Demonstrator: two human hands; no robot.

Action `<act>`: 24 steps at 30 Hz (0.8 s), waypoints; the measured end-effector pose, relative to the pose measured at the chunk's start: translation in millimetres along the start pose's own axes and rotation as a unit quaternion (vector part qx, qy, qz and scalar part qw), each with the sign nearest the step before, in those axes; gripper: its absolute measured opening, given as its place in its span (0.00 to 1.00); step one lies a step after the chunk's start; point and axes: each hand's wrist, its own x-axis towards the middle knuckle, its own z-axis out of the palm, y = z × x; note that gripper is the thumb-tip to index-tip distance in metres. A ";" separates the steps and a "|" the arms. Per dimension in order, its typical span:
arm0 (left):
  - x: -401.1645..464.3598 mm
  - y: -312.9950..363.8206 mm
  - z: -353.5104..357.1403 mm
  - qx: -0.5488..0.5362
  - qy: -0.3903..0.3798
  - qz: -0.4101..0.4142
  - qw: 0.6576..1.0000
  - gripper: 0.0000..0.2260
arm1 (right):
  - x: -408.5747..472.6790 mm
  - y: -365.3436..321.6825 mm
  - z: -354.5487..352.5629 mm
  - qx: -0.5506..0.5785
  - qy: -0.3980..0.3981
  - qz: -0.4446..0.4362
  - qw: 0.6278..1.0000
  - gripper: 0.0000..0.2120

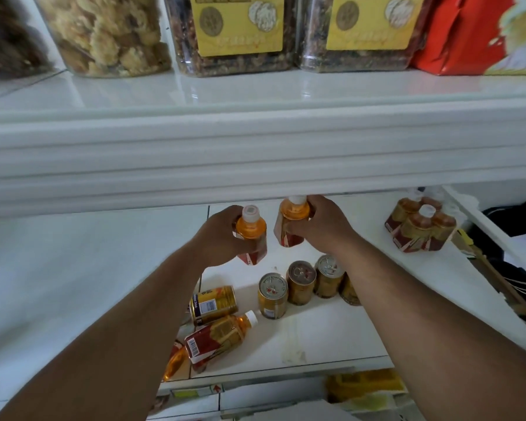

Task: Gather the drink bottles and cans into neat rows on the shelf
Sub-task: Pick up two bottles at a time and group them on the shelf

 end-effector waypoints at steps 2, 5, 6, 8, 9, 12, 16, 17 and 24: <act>-5.4 5.4 3.0 -0.005 -0.003 -0.011 1.000 0.24 | -8.9 -1.5 -6.5 0.020 0.006 -0.003 1.000 0.22; -15.4 14.0 11.0 -0.022 0.000 -0.025 0.999 0.24 | -24.1 -3.2 -16.2 0.040 0.008 -0.010 0.999 0.23; -19.8 18.1 13.8 -0.032 0.003 -0.028 0.999 0.24 | -29.0 -2.5 -19.7 0.042 0.009 -0.011 0.999 0.23; -29.9 29.2 19.2 -0.044 0.009 -0.035 0.998 0.22 | -40.0 -1.1 -28.3 0.047 0.012 -0.014 0.999 0.24; -35.7 35.5 22.1 -0.048 0.014 -0.036 0.998 0.21 | -46.3 -0.9 -33.2 0.049 0.011 -0.016 0.999 0.23; -56.1 58.5 31.4 -0.066 0.032 -0.047 0.996 0.18 | -65.7 3.2 -48.4 0.055 0.001 -0.023 0.998 0.18; -84.7 90.6 46.9 -0.060 0.039 -0.062 0.996 0.17 | -95.6 14.7 -70.4 0.060 -0.005 -0.021 0.998 0.18; -91.2 97.3 51.3 -0.060 0.039 -0.066 0.995 0.17 | -102.8 18.1 -75.3 0.063 -0.006 -0.021 0.998 0.19; -134.4 127.9 80.5 -0.062 0.053 -0.084 0.993 0.20 | -159.0 33.2 -102.5 0.096 -0.016 -0.007 0.995 0.26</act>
